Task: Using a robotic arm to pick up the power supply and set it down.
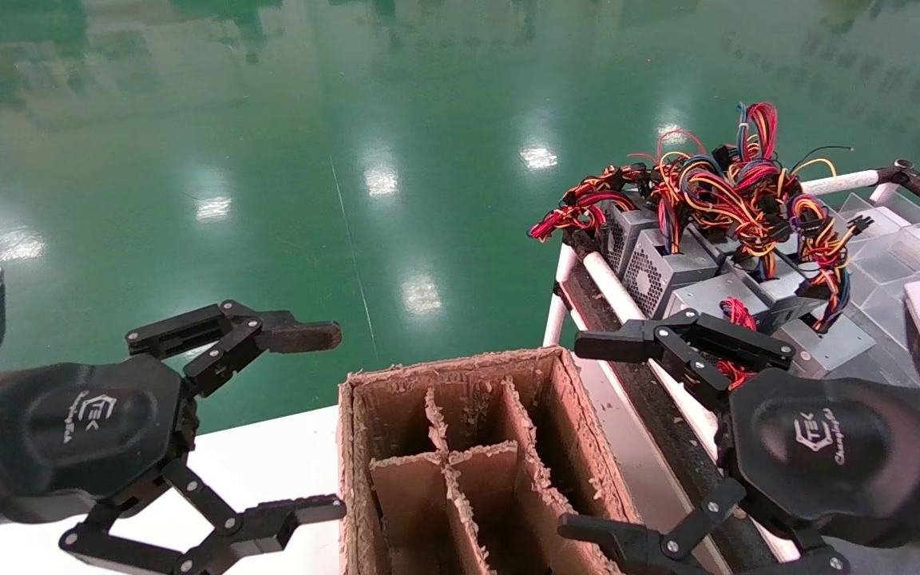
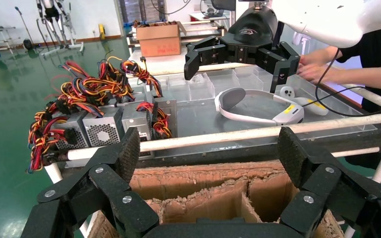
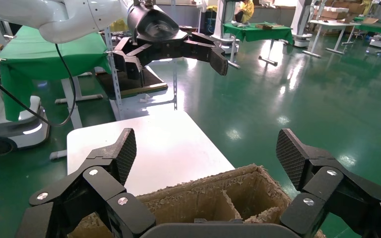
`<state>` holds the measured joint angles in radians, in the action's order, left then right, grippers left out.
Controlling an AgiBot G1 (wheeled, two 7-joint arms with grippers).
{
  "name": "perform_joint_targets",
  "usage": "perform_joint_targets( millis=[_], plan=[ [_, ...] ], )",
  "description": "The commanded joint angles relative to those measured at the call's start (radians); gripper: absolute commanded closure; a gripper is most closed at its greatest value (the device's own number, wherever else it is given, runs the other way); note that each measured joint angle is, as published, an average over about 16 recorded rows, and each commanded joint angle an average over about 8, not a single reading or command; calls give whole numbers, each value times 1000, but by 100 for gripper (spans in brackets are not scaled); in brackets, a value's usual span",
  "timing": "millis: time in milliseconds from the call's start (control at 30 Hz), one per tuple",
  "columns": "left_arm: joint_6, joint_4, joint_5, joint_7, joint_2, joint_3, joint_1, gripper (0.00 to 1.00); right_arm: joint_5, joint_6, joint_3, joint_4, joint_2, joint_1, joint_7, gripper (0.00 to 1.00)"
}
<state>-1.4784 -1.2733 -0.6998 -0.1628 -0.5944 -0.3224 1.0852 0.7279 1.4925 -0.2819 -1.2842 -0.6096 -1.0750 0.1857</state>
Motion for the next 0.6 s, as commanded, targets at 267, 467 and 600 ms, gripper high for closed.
perform_joint_targets(
  millis=[267, 467, 600],
  plan=[
    [0, 0, 0, 0, 0, 0, 0, 0, 0, 0, 0, 0, 0, 0, 0, 0],
    [0, 0, 0, 0, 0, 0, 0, 0, 0, 0, 0, 0, 0, 0, 0, 0],
    [0, 0, 0, 0, 0, 0, 0, 0, 0, 0, 0, 0, 0, 0, 0, 0]
  ],
)
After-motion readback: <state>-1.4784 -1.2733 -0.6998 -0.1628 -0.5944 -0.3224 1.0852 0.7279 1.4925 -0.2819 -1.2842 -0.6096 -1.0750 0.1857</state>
